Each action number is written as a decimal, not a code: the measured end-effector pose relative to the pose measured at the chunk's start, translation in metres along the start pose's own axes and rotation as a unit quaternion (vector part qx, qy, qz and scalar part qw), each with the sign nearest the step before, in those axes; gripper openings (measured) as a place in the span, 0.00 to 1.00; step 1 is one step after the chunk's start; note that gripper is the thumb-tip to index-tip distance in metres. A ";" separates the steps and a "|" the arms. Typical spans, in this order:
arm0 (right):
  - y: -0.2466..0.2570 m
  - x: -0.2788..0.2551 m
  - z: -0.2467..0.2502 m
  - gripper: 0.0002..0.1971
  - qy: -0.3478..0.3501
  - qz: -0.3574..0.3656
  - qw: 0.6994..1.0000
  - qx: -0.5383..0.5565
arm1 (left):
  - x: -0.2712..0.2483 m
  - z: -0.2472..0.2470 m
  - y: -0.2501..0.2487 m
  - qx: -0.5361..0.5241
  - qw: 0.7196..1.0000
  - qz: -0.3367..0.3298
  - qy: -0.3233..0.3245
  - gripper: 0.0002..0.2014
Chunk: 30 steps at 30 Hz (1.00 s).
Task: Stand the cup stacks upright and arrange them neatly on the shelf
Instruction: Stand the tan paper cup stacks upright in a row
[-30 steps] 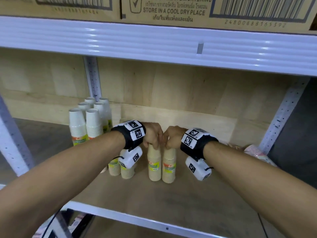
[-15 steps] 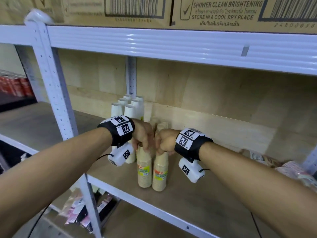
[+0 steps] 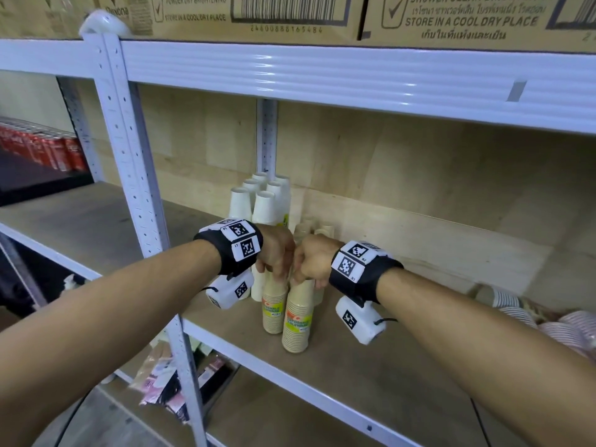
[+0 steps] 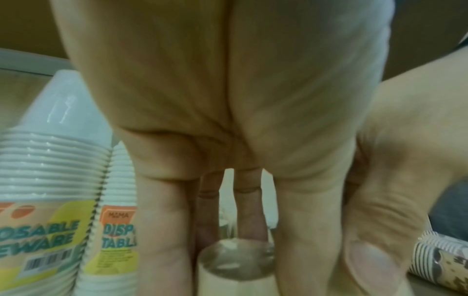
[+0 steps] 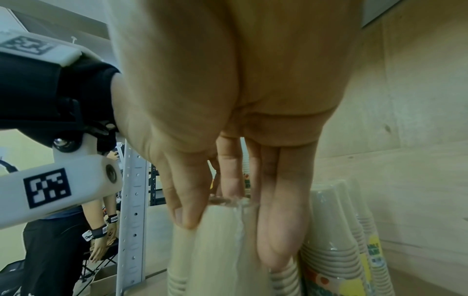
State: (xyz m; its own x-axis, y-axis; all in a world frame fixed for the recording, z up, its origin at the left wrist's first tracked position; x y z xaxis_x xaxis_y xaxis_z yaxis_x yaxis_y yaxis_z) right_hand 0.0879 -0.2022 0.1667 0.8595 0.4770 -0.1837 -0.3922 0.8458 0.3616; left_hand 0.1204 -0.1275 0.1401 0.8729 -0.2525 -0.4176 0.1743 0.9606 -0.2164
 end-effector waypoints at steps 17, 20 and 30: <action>0.014 0.000 -0.009 0.14 -0.020 0.011 1.000 -0.003 | -0.005 -0.002 0.004 0.027 1.000 -0.002 -0.005 0.21; 0.015 -0.001 -0.008 0.13 -0.035 0.026 0.998 -0.036 | -0.009 0.001 0.003 0.040 0.999 -0.008 -0.020 0.19; 0.005 0.004 -0.004 0.10 -0.064 0.016 0.996 -0.052 | -0.009 0.005 0.004 0.023 0.999 -0.022 -0.037 0.13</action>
State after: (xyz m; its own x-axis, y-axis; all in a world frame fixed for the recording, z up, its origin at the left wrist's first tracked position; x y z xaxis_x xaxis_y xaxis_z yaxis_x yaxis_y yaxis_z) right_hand 0.0881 -0.1948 0.1644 0.8780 0.4757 -0.0535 -0.4463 0.8540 0.2675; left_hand 0.1159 -0.1206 0.1469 0.8944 -0.2877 -0.3424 0.2331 0.9533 -0.1921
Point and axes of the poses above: each hand's wrist, its own x-axis towards the middle knuckle, its own z-axis out of the back of the hand, y = z × x, the point moved 9 cm from there along x, towards the middle knuckle, and after that the axes turned 1 degree about x, right-handed, at the moved point
